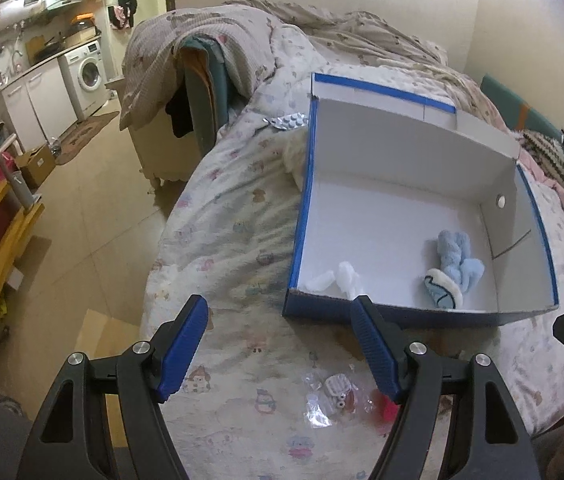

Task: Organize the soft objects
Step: 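Move both tools back toward the remaining items beside the box, then grasp the clear plastic bag with the left tool while the right tool grasps the beige scrunchie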

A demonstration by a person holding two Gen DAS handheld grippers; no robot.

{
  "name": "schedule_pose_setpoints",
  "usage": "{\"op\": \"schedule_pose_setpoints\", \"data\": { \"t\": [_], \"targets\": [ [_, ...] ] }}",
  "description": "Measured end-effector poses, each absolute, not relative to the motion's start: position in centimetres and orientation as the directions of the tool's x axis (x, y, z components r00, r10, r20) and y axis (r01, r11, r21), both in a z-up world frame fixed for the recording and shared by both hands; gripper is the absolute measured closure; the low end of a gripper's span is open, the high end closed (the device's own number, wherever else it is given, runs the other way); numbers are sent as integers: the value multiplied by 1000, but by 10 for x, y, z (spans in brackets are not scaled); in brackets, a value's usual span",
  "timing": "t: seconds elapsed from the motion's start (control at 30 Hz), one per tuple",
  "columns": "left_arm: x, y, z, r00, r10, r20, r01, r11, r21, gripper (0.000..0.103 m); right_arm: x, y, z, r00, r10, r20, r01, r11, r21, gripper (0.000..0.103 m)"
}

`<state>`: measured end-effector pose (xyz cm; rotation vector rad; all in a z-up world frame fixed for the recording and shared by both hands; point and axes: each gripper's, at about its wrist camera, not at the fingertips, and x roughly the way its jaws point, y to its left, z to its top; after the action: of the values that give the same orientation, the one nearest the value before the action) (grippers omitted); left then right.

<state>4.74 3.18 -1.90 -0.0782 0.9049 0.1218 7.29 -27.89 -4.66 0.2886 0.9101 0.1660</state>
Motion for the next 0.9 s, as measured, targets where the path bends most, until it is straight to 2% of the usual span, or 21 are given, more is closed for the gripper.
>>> {"op": "schedule_pose_setpoints", "data": {
  "t": [0.3, 0.53, 0.63, 0.9],
  "targets": [
    [51, 40, -44, 530, 28, -848, -156, 986, -65, 31, 75, -253, -62, 535, 312, -785, -77, 943, 322, 0],
    [64, 22, -103, 298, -113, -948, -109, 982, -152, 31, 79, -250, -73, 494, 309, -813, -52, 944, 327, 0],
    [70, 15, -127, 215, -163, -963, -128, 973, -193, 31, 82, -253, -77, 476, 309, -824, -37, 942, 332, 0],
    [83, -4, -167, 114, -110, -987, -129, 984, -124, 32, 90, -264, -91, 429, 328, -842, 19, 928, 371, 0]
  ]
}}
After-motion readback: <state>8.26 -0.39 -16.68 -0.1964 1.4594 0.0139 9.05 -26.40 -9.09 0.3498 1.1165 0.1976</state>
